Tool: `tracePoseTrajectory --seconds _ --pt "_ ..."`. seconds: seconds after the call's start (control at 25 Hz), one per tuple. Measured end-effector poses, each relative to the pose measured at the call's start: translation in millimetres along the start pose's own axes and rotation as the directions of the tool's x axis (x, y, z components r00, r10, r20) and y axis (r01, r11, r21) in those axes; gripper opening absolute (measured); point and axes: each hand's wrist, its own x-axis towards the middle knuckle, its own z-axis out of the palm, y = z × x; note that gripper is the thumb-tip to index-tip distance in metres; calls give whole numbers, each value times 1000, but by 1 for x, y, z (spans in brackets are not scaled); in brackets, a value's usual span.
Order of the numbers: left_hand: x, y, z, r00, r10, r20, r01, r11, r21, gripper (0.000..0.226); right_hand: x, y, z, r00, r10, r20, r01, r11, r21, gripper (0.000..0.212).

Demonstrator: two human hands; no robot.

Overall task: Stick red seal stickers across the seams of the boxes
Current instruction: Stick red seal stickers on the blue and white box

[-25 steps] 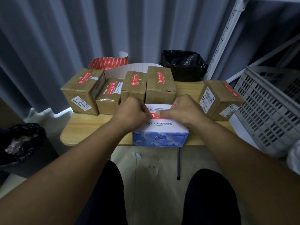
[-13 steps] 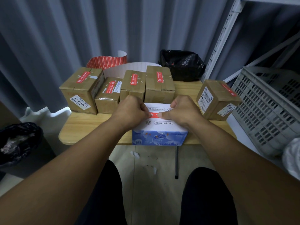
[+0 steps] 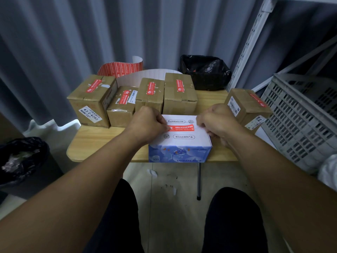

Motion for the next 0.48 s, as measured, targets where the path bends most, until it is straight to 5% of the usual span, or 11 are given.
tracePoseTrajectory --seconds 0.12,0.32,0.48 --pt "0 -1 0 1000 4 -4 -4 1000 -10 7 -2 3 3 997 -2 -80 6 999 49 18" --pt "0 -2 0 1000 8 2 -8 1000 -27 7 -7 10 36 999 10 -50 -20 975 -220 101" --pt "0 -2 1 1000 8 0 -8 1000 -31 9 -5 14 43 999 -3 -46 -8 968 -252 103"
